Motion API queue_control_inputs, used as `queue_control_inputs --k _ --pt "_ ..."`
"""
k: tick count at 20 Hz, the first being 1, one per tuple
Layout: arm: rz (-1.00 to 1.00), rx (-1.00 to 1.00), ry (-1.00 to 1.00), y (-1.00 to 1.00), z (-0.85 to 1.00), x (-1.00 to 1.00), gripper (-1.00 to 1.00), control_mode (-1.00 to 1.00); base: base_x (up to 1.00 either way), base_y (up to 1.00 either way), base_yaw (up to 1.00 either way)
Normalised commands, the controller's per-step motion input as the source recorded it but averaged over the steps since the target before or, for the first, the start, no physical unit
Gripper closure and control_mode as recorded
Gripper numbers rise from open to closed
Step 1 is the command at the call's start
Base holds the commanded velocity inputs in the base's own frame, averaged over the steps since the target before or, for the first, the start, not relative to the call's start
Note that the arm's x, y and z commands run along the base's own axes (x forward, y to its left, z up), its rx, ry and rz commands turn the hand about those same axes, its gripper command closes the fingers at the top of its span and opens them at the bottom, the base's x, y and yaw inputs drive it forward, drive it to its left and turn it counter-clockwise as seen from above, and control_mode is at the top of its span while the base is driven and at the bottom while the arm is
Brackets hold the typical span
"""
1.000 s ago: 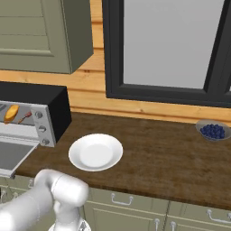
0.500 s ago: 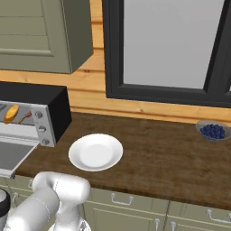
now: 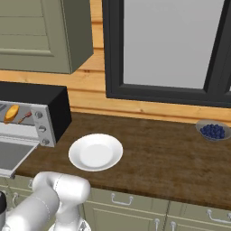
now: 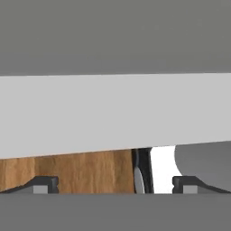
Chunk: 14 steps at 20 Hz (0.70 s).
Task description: Pick up the kebab skewer and baguette bread, and place them inside the toaster oven. Close the toaster oven door and start by setting the timer.
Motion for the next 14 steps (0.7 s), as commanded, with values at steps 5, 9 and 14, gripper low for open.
queue_control_inputs --k 5,9,14 --pt "0.00 0.00 0.00 0.00 -0.17 0.15 -1.00 -1.00 0.00 0.00 0.00" --pt "0.00 0.00 0.00 0.00 -0.16 0.13 -1.00 -1.00 0.00 0.00 0.00" --pt "0.00 0.00 -0.03 0.00 -0.15 0.02 -1.00 -1.00 0.00 0.00 0.00"
